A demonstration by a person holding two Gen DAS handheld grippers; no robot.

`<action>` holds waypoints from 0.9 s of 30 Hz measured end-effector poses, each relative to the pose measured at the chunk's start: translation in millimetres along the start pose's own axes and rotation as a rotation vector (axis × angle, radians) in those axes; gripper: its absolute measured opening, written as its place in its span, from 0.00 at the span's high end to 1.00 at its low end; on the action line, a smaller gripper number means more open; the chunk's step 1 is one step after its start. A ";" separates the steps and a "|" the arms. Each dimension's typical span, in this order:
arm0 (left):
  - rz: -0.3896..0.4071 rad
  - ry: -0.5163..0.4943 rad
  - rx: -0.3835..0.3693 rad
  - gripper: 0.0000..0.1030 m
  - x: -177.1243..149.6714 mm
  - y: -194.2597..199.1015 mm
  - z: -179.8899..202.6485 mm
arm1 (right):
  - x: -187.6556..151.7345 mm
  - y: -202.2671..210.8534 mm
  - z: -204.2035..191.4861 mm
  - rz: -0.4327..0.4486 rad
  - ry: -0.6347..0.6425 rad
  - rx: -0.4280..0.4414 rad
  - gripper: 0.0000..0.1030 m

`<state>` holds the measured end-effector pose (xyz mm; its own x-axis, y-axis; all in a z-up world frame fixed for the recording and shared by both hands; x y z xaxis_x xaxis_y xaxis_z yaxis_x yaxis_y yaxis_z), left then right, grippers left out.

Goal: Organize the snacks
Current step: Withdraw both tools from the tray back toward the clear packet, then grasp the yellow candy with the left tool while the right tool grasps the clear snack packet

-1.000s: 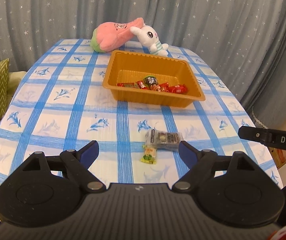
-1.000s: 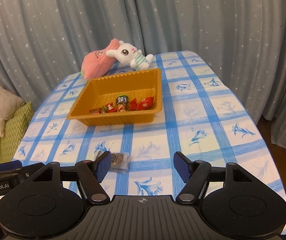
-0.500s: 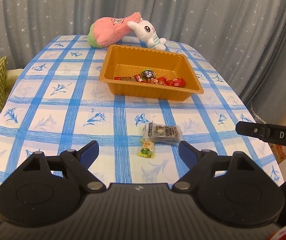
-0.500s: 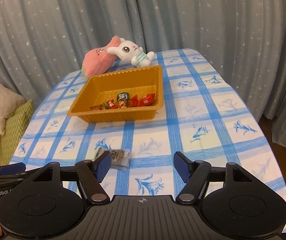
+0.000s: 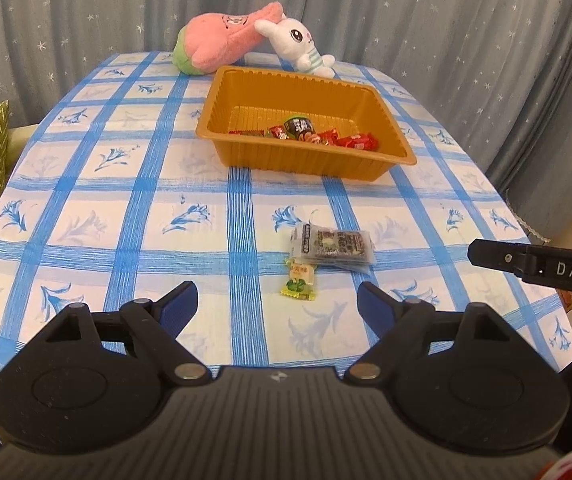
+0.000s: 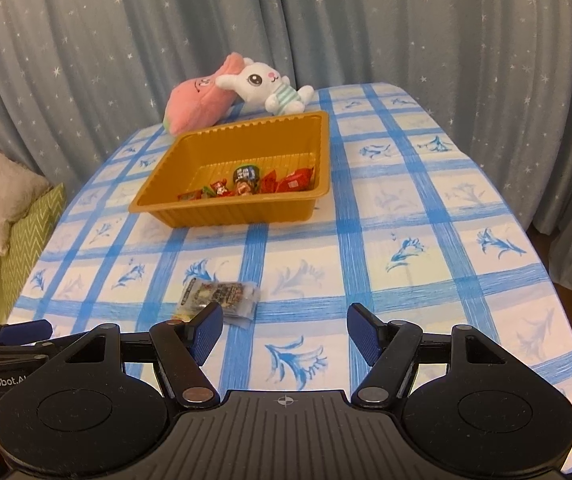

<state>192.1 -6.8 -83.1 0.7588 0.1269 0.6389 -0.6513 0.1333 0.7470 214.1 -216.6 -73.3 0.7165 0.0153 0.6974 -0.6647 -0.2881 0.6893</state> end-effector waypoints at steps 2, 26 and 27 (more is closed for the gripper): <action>-0.009 -0.001 -0.001 0.17 -1.6 -6.2 -0.1 | -2.0 -5.3 1.4 -0.008 0.000 0.002 0.33; -0.025 -0.118 -0.052 0.62 -9.3 -92.7 19.7 | -17.4 -73.4 18.8 -0.077 0.011 0.011 0.33; -0.026 -0.123 -0.055 0.63 -9.4 -94.9 21.0 | -16.7 -75.6 18.4 -0.078 0.016 0.012 0.33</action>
Point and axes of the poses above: each gripper's, at about its wrist camera, not at the fingertips, and y roughly against the way its jaws point, z to its right, x to its top, the point moved 8 cm from there along -y, roughly the way its jaws point, and after that the axes turned 4 degrees about y, right-handed, at the moved point
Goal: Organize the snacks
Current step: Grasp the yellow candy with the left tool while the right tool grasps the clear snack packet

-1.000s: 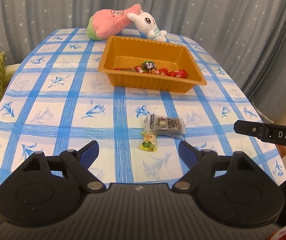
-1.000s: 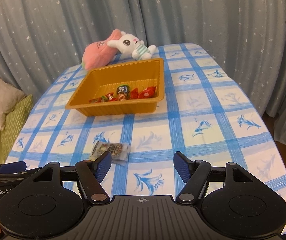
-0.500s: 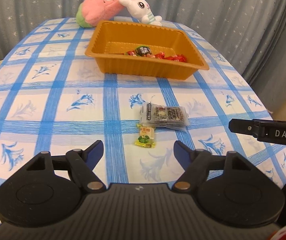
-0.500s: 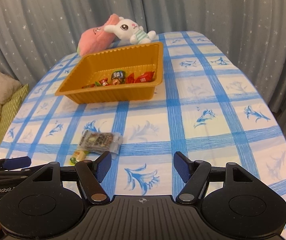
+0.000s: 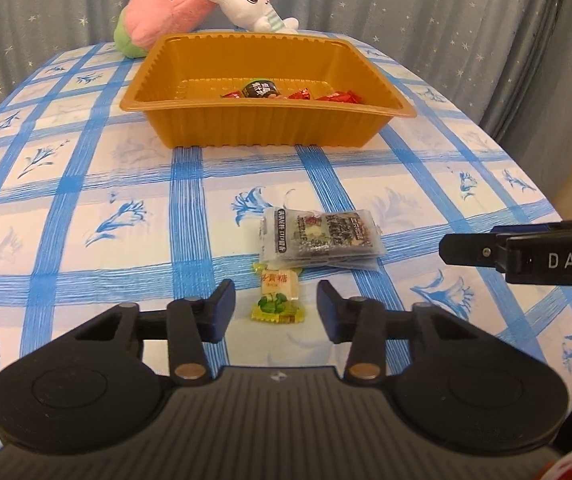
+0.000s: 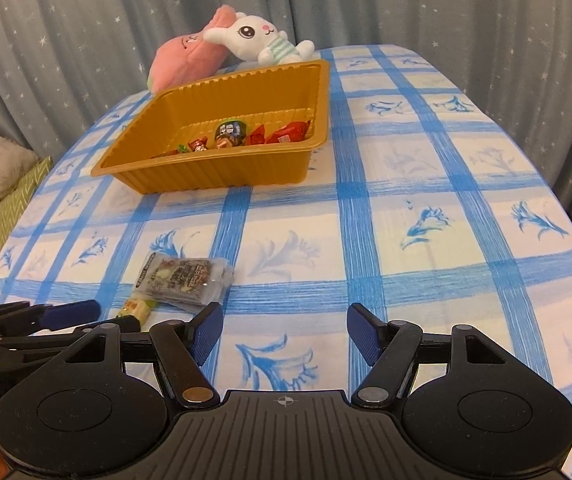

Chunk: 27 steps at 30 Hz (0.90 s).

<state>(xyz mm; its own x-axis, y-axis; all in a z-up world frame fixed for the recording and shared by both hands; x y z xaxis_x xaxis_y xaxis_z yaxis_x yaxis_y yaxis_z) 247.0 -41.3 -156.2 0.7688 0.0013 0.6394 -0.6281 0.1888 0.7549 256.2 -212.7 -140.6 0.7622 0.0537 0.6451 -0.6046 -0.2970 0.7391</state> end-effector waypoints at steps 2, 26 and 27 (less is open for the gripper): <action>0.002 -0.011 -0.001 0.63 0.5 -3.7 1.3 | 1.7 -3.4 -1.6 -0.001 0.007 0.005 0.33; 0.020 0.052 0.068 0.81 7.0 5.4 -47.5 | 5.1 -47.4 -79.7 -0.002 0.635 0.163 0.33; 0.019 0.054 0.067 0.81 6.6 5.4 -47.9 | 5.8 -52.0 -82.0 -0.006 0.668 0.156 0.33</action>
Point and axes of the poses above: each gripper's, at about its wrist camera, not at the fingertips, and y roughly against the way its jaws point, z to its right, x to its top, the point moved 8 cm from there along -y, roughly the way its jaws point, and after that the axes turned 4 degrees about y, right-handed, at the moved point
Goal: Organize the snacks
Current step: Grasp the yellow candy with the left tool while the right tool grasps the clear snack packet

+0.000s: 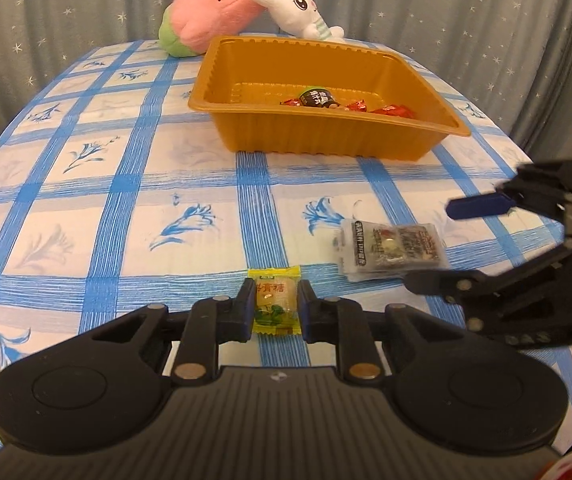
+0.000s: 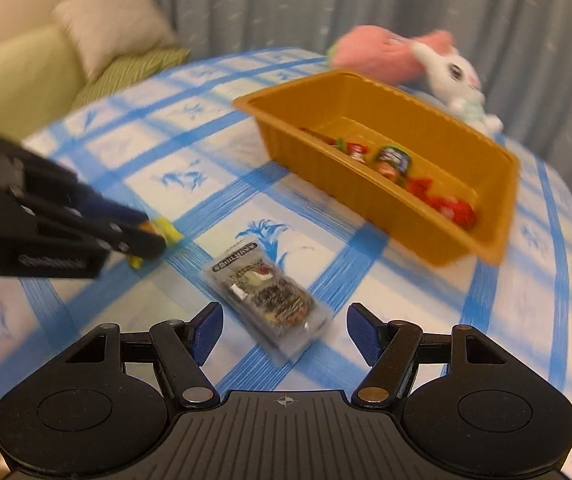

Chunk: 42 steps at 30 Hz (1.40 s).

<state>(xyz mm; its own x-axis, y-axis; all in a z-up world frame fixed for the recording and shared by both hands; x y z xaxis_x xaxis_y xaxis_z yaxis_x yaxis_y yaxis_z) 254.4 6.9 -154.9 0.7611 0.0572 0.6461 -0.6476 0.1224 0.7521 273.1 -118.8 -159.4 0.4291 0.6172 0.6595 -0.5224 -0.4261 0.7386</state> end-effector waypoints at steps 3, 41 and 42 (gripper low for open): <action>-0.003 0.011 -0.009 0.81 -1.7 0.1 -1.4 | 2.5 -14.0 0.2 -0.023 0.061 0.007 0.33; 0.010 -0.038 0.015 0.81 -9.6 -1.0 8.6 | -9.6 -5.8 -13.8 0.019 -0.229 -0.030 0.63; 0.012 -0.039 0.012 0.81 -8.9 0.0 9.9 | -10.0 -3.5 -14.0 0.021 -0.234 -0.039 0.63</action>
Point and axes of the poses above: each gripper's, at about its wrist camera, not at the fingertips, and y roughly against the way its jaws point, z to its right, x to its top, the point moved 8 cm from there along -y, roughly the way its jaws point, and after that the axes turned 4 degrees about y, right-handed, at the moved point
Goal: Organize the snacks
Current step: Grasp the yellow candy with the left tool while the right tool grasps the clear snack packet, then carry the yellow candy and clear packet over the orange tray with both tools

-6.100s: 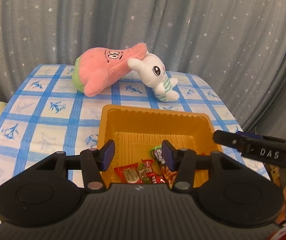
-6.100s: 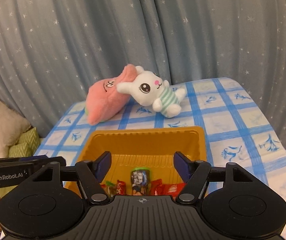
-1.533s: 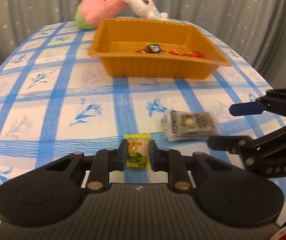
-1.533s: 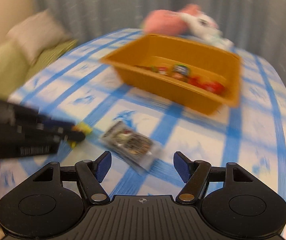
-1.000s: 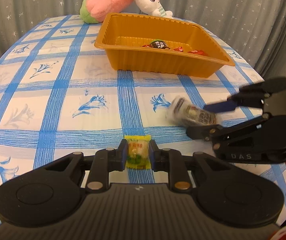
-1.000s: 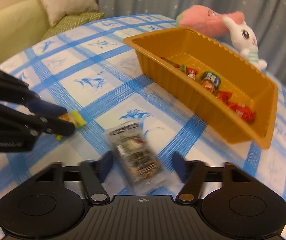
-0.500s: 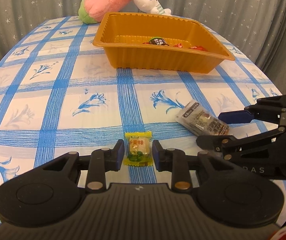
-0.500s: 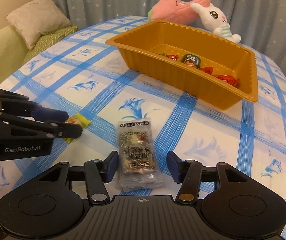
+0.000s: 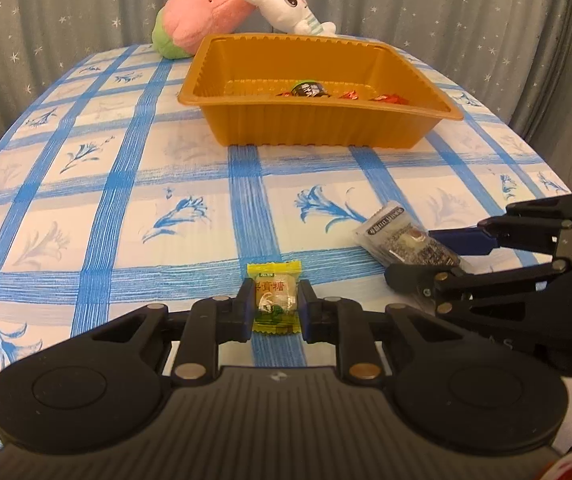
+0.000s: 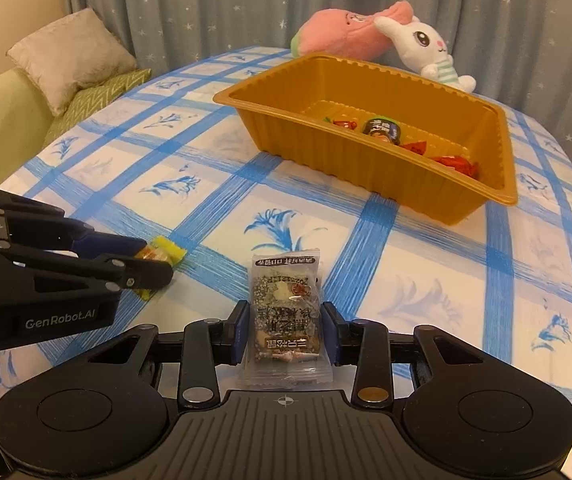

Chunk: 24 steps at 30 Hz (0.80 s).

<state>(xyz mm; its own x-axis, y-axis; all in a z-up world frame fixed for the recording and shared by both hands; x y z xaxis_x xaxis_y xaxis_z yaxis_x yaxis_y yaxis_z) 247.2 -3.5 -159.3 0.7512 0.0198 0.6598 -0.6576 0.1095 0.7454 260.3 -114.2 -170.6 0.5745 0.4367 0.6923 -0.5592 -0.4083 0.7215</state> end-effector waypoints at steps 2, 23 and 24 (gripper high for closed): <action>0.006 -0.004 -0.003 0.81 1.6 3.4 2.9 | -1.4 6.1 1.7 0.008 -0.020 -0.015 0.63; 0.062 0.016 -0.034 0.81 8.3 75.2 28.7 | 4.5 99.4 8.5 0.092 -0.195 -0.097 0.63; 0.065 0.017 -0.035 0.81 8.7 78.3 29.7 | 5.1 103.0 7.8 0.096 -0.196 -0.098 0.63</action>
<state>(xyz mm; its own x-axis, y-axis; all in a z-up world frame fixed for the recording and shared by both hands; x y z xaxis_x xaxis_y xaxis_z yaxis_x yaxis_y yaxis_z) 200.5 -24.3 -92.4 0.7080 0.0451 0.7048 -0.7029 0.1422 0.6970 210.3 -160.2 -92.7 0.6157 0.2319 0.7531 -0.6665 -0.3567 0.6547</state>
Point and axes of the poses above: each gripper's, at about its wrist camera, not at the fingertips, and y roughly against the way its jaws point, z to its right, x to its top, the point moved 8 cm from there along -y, roughly the way its jaws point, and after that the axes turned 4 degrees about y, right-handed, at the moved point
